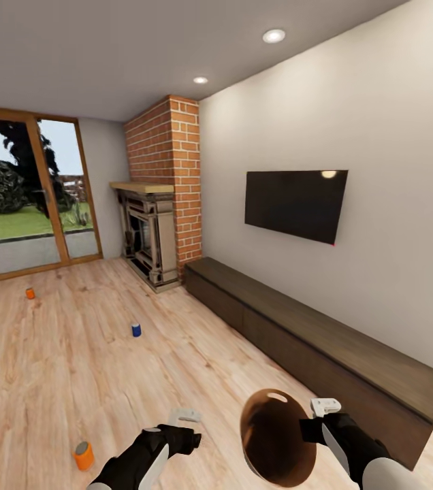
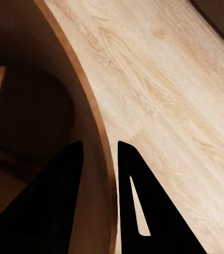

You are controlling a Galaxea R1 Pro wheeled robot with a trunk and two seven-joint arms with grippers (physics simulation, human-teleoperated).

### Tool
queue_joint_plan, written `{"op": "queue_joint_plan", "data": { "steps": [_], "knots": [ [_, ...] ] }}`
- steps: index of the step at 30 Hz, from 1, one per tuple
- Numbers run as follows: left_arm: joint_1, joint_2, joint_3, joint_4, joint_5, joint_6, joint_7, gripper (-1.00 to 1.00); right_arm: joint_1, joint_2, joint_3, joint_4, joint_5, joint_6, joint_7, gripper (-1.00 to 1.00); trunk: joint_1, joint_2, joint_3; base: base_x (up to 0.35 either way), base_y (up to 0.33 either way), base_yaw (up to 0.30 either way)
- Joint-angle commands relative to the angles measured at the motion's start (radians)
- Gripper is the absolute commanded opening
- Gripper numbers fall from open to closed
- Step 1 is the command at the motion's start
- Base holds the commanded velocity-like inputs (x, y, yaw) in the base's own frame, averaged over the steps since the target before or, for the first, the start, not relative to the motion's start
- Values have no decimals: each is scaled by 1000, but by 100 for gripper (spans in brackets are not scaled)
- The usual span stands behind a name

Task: Put the three can of soda from the living room inside the tash can in the kitchen.

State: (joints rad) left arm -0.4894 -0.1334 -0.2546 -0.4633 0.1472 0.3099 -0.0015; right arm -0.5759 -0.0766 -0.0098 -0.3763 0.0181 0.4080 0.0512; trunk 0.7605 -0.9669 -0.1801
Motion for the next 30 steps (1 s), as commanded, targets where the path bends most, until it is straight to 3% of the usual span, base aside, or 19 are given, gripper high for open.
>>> {"op": "queue_joint_plan", "data": {
  "steps": [1, 30],
  "knots": [
    [0, 0, 0, 0, 0, 0, 0, 100, -1, 0, -3, -1, -7, 0, 4, -100, 0, 0, 0, 159, 297, 0],
    [0, 0, 0, 0, 0, -3, 0, 100, -1, 1, -3, -1, -7, 0, 4, -100, 0, 0, 0, 169, 297, 0]
  ]
}}
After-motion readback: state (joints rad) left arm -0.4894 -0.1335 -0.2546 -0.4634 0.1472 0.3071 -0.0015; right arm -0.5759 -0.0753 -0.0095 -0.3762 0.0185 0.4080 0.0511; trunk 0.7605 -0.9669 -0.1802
